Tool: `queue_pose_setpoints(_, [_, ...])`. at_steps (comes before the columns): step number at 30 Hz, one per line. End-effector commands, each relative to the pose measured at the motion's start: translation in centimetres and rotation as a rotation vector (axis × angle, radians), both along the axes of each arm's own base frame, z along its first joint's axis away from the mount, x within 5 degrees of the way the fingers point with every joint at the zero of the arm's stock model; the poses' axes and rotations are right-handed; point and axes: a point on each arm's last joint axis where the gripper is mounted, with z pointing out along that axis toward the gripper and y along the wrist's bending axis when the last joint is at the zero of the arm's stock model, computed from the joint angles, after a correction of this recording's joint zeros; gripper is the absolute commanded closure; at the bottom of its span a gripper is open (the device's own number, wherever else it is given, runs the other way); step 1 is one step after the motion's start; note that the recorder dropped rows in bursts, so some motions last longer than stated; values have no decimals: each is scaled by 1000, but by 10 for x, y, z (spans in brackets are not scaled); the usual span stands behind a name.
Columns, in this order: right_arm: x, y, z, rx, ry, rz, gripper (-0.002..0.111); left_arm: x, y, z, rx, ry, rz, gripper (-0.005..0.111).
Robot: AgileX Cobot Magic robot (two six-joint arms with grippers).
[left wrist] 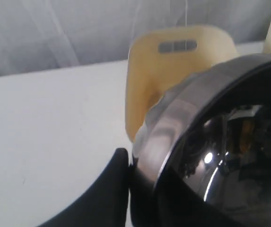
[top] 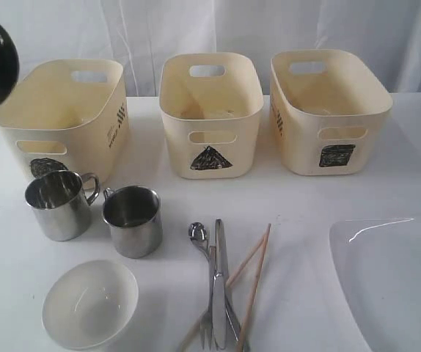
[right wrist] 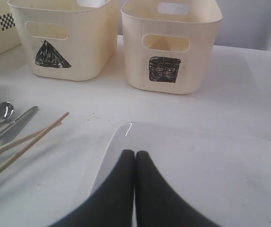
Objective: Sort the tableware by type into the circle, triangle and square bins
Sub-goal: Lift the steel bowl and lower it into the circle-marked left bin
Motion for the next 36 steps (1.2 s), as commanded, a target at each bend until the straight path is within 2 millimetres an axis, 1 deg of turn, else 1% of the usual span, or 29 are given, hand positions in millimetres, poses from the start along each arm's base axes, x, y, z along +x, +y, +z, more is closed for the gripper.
queue_pose_setpoints(1, [0,0,0,7,-5,3,108,4,-1,19,-79,-190,17,107])
queue_pose_setpoints(5, [0,0,0,7,-5,3,108,14,0,28,-88,-338,32,107])
queue_pose_setpoints(7, [0,0,0,7,-5,3,108,20,1,32,-127,-409,49,107])
queue_pose_setpoints(9, [0,0,0,7,-5,3,108,27,2,33,-185,-465,69,107])
queue_pose_setpoints(11, [0,0,0,7,-5,3,108,33,2,31,-218,-486,79,107])
queue_pose_setpoints(19, [0,0,0,7,-5,3,108,63,0,-1,-230,-379,92,107])
queue_pose_setpoints(26, [0,0,0,7,-5,3,108,85,-10,-13,-237,-472,69,107])
queue_pose_setpoints(29, [0,0,0,7,-5,3,108,97,-11,-28,-216,-443,70,107])
queue_pose_setpoints(30, [0,0,0,7,-5,3,108,103,-10,-36,-185,-426,67,107])
queue_pose_setpoints(33, [0,0,0,7,-5,3,108,115,-11,-53,-136,-403,60,107])
queue_pose_setpoints(36, [0,0,0,7,-5,3,108,121,-13,-65,-114,-372,45,107])
